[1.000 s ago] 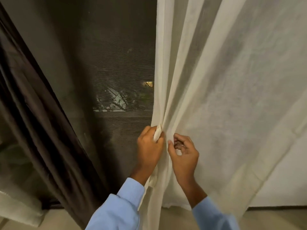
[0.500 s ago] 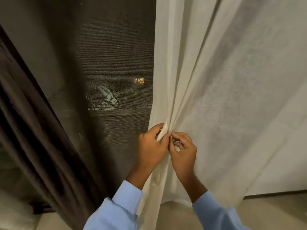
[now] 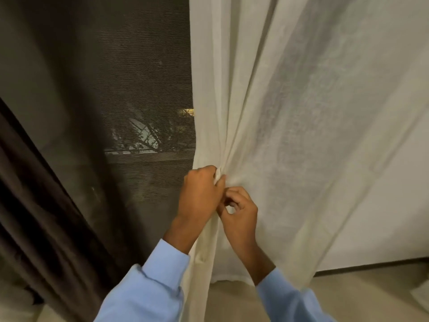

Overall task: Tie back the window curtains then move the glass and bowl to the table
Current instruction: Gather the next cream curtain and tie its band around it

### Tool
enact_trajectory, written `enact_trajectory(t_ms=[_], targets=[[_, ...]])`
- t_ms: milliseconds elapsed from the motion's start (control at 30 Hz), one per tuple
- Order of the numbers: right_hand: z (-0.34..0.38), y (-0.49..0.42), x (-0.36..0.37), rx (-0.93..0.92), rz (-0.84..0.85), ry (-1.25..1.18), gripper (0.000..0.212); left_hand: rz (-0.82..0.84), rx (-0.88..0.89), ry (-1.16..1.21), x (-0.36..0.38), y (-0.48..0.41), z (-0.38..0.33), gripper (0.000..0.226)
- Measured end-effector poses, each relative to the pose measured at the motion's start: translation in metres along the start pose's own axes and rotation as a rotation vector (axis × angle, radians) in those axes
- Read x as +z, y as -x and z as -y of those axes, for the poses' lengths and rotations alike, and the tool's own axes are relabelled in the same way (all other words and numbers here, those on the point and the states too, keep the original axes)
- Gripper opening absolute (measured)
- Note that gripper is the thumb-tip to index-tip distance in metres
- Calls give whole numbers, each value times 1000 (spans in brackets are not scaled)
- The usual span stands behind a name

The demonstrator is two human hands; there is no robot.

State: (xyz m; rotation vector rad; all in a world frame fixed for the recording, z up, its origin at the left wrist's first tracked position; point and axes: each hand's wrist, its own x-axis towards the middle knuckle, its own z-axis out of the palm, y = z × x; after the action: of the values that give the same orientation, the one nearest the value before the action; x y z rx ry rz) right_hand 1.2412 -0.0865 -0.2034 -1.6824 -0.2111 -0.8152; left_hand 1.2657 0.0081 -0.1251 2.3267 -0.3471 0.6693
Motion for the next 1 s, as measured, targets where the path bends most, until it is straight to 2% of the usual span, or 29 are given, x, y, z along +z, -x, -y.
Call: enact_trajectory(t_ms=[133,200,267,333,400,467,533,600,700,767,867,967,1000], targets=[[-8,-10,-23,48,22,9,24,-61,36,9,5,-2,2,42],[-18,-19,-44,86,-66,43,27,-94,54,3,6,0,3,46],[-34,-32,-71,95,-233,115,34,-100,52,-14,6,3,6,46],[-53,-45,-99,115,-441,227,47,-120,45,-6,8,8,8,44],[-73,-59,-123,188,-568,361,74,-134,29,37,10,12,9,43],[-84,-73,-141,354,-567,451,100,-133,21,54,13,15,6,44],[-90,-83,-153,457,-504,401,108,-133,2,51,18,18,0,45],[-91,-87,-158,456,-488,270,86,-127,-7,60,22,19,-6,44],[-89,-85,-159,405,-529,220,34,-132,-2,69,30,20,-15,41],[-86,-78,-155,409,-547,180,14,-137,-3,59,33,21,-19,40],[-86,-62,-149,374,-528,72,5,-163,-18,17,40,23,-27,39],[-77,-43,-139,290,-442,0,7,-181,-13,5,46,24,-34,39],[-72,-38,-135,255,-410,-19,13,-183,-8,4,48,24,-38,39]])
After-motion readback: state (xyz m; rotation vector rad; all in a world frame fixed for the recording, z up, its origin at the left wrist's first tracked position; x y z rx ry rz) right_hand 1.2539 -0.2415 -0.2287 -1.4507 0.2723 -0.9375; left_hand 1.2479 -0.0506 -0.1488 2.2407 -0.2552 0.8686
